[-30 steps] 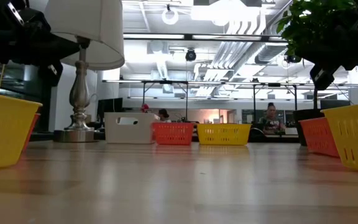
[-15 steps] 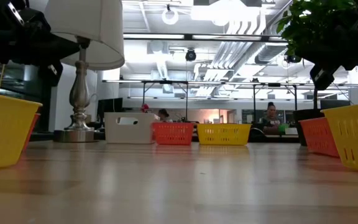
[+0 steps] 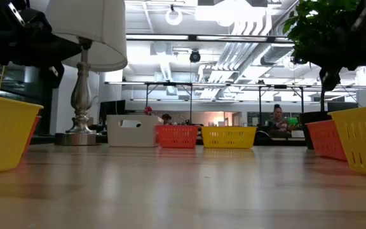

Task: Stack baskets by color
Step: Stack the bottom right orange bin on the top orange bin

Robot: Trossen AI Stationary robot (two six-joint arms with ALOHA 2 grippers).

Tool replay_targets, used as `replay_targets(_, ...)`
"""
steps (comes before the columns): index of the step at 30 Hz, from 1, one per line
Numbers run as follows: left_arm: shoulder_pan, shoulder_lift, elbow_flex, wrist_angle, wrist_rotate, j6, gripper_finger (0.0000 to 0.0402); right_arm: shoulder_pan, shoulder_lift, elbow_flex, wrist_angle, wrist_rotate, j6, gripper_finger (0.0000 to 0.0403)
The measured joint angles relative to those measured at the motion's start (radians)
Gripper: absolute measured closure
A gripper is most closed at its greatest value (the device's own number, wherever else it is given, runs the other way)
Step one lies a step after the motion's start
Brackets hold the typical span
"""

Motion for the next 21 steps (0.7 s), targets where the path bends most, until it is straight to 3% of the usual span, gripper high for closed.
replay_targets(3, 0.0, 0.0, 0.0, 0.0, -0.004, 0.002, 0.0401, 0.0, 0.0, 0.0, 0.069, 0.16, -0.011, 0.0402)
replay_targets(6, 0.0, 0.0, 0.0, 0.004, -0.018, 0.008, 0.0401, -0.001, 0.001, 0.0, 0.15, 0.185, -0.015, 0.0402)
replay_targets(9, 0.0, 0.0, 0.0, 0.013, -0.036, 0.008, 0.0401, -0.002, 0.016, 0.0, 0.315, 0.06, -0.099, 0.0402)
replay_targets(14, 0.0, 0.0, 0.0, 0.038, -0.065, 0.008, 0.0401, 0.001, 0.108, 0.018, 0.587, -0.335, -0.187, 0.0402)
replay_targets(21, 0.0, 0.0, 0.0, 0.047, -0.071, 0.019, 0.0401, 0.03, 0.33, 0.206, 0.33, -0.38, -0.23, 0.0402)
